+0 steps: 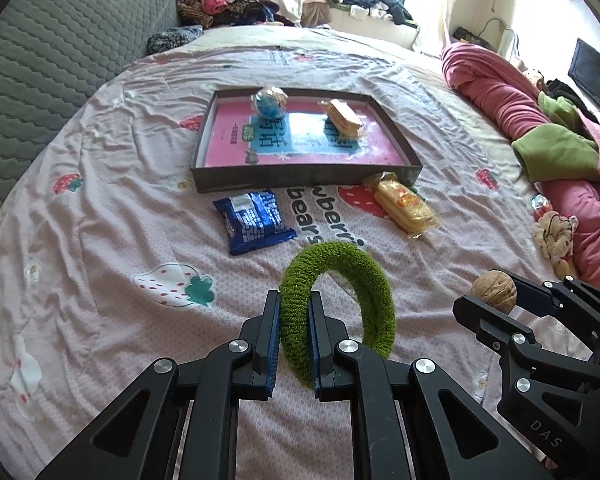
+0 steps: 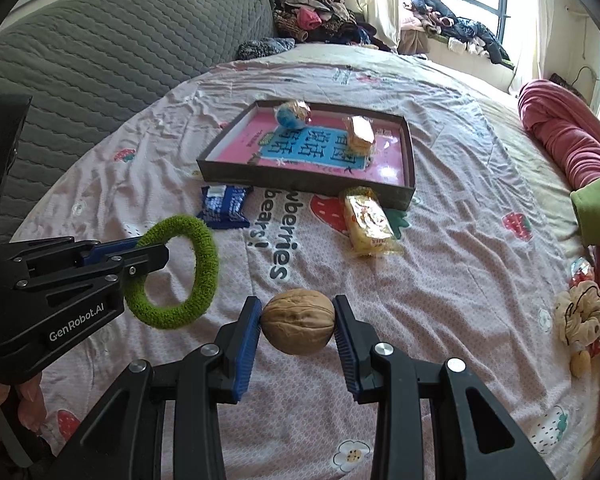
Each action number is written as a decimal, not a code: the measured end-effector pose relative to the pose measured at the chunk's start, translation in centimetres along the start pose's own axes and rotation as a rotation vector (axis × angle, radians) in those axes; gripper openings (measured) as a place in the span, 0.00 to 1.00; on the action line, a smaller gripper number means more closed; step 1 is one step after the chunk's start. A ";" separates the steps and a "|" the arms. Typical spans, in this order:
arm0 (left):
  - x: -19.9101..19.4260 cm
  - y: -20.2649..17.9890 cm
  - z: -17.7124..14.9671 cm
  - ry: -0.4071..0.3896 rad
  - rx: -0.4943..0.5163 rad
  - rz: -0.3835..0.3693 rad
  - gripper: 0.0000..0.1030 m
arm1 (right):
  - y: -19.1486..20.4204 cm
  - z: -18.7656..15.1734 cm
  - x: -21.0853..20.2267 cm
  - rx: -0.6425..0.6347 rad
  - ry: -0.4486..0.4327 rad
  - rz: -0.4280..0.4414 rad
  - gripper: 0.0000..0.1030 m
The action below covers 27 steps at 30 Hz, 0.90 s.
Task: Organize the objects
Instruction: 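Lift the green ring with the left gripper while the right gripper lifts the walnut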
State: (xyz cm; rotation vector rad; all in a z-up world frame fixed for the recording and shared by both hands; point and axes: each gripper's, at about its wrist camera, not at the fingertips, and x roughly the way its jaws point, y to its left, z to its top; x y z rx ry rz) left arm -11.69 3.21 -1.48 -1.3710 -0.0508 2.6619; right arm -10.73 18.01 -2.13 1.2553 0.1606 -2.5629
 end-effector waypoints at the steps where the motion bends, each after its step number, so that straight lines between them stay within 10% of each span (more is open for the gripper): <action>1: -0.2 0.0 0.0 -0.003 -0.001 0.002 0.12 | 0.1 0.1 -0.3 -0.002 -0.004 -0.001 0.36; 27: -10.3 -0.3 -0.3 -0.153 0.009 0.016 0.12 | 2.8 1.2 -9.4 -0.026 -0.153 -0.018 0.36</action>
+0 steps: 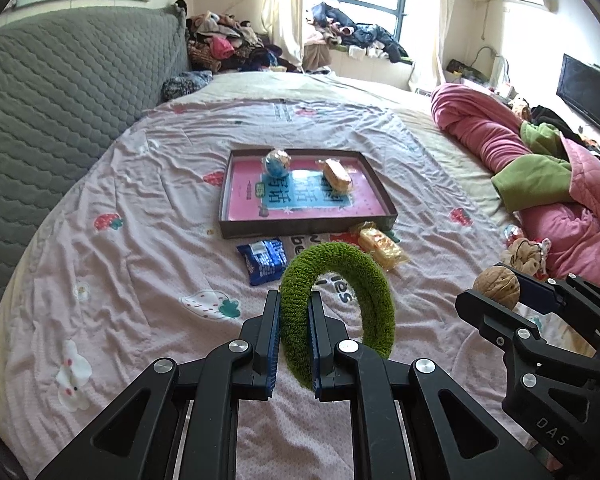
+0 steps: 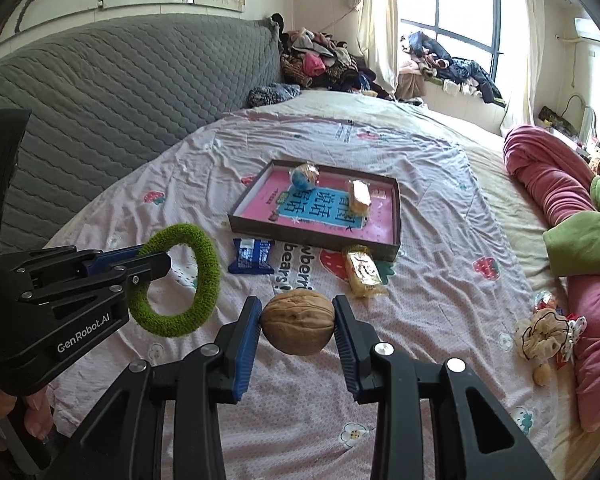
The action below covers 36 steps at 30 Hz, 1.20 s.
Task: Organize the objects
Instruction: 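Lift the green ring with the left gripper while the right gripper lifts the walnut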
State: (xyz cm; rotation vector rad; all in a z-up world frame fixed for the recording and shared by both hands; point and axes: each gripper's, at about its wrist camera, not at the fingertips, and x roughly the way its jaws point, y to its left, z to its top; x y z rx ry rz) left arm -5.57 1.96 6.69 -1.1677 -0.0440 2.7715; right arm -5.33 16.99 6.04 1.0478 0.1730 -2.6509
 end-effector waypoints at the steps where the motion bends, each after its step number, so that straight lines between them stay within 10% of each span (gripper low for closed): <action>1: -0.2 0.0 0.0 -0.003 0.001 0.001 0.12 | 0.0 0.0 -0.2 -0.001 -0.004 0.000 0.36; 36: -1.7 0.2 3.2 -0.080 0.002 -0.010 0.12 | 0.3 2.8 -1.7 0.000 -0.081 -0.007 0.36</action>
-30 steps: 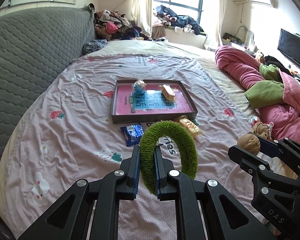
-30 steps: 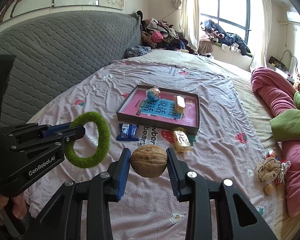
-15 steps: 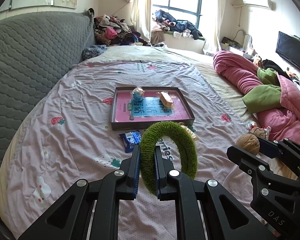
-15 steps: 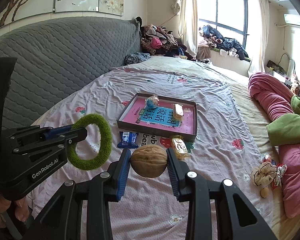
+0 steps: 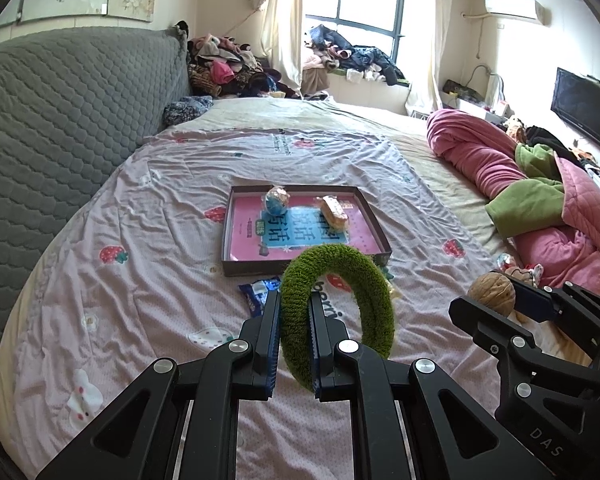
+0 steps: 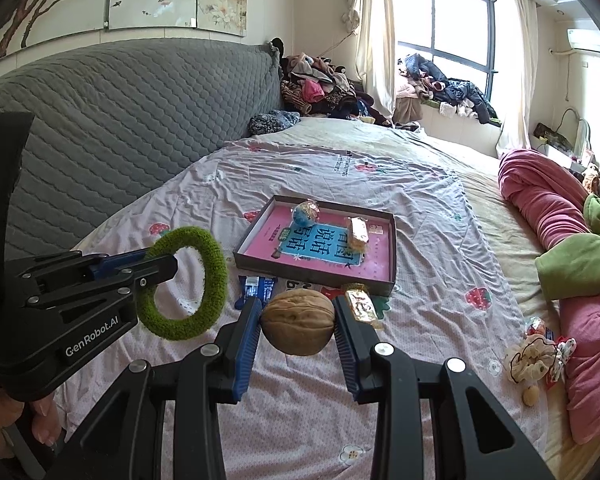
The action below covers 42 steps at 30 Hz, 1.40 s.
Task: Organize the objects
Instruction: 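Lift the green ring with the left gripper while the right gripper lifts the walnut, then carry the ring with the left gripper while the right gripper carries the walnut over the tray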
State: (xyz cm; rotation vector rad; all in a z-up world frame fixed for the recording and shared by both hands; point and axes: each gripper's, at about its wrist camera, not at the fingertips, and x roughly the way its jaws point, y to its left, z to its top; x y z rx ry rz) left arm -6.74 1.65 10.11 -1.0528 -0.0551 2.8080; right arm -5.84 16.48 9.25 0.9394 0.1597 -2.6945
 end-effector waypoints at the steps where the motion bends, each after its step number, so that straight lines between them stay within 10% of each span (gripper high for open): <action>1: 0.1 0.1 0.1 -0.001 -0.001 -0.001 0.12 | -0.1 0.1 0.1 0.000 -0.001 0.000 0.36; 42: 12.4 0.4 7.0 0.021 0.035 -0.001 0.12 | -4.0 7.1 9.3 0.000 -0.029 -0.025 0.36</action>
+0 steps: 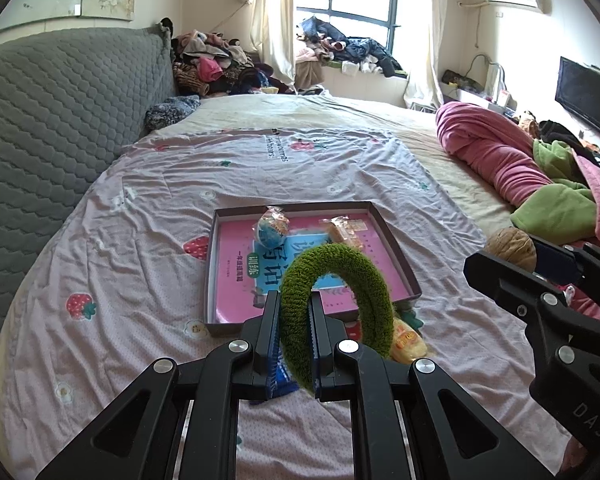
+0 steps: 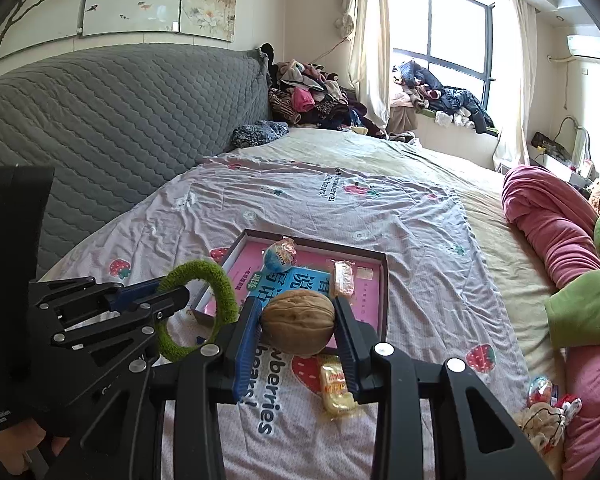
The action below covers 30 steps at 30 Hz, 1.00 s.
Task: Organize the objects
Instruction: 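Carry the ring with the left gripper while the right gripper carries the walnut over the tray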
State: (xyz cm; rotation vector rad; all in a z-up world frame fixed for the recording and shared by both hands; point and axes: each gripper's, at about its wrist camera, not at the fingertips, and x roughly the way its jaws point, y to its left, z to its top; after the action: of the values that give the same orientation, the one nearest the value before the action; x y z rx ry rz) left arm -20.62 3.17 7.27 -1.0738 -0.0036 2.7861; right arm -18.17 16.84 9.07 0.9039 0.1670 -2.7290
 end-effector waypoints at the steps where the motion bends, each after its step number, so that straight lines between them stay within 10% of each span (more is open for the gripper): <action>1: 0.4 0.1 0.1 0.002 -0.001 0.000 0.12 | -0.1 0.1 0.3 0.000 0.001 0.001 0.36; 30: 13.5 3.1 3.6 -0.021 -0.004 0.039 0.12 | -2.7 2.9 11.9 0.013 -0.055 0.030 0.36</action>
State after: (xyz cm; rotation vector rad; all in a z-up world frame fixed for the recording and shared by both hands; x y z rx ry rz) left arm -33.29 2.23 0.74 -1.0572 0.0091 2.8329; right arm -29.75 16.39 4.32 0.8269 0.1244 -2.7271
